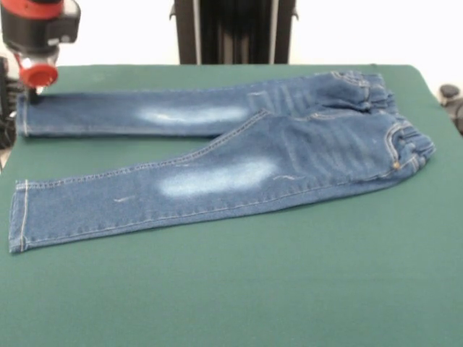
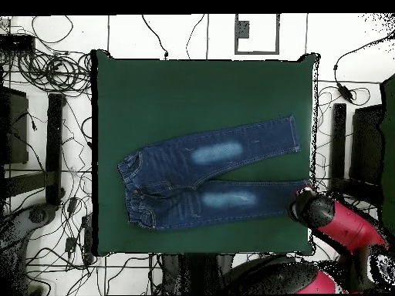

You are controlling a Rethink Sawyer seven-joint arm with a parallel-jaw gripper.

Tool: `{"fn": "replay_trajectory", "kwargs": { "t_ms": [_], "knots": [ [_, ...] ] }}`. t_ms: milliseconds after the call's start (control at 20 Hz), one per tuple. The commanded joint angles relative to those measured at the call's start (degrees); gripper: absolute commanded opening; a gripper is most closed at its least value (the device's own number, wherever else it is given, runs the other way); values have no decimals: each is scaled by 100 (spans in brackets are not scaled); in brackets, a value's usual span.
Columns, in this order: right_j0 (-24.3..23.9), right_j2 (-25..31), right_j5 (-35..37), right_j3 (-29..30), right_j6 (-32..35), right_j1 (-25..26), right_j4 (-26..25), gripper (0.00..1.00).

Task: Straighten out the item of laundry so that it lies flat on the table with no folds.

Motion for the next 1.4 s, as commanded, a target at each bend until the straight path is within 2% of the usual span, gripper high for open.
{"fn": "replay_trajectory", "kwargs": {
  "t_ms": [50,300,600,650,850,1200,1400],
  "knots": [
    [338,-248,565,454,148,-627,-299,0],
    [160,-18,440,359,166,-484,-318,0],
    [-56,301,503,484,-32,-560,-366,0],
    [-99,363,576,504,-110,-587,-377,100],
    [-242,530,371,720,140,-691,-164,100],
    [-344,771,673,821,36,-827,-110,100],
    [-437,1158,643,1139,99,-1073,43,100]
  ]
}}
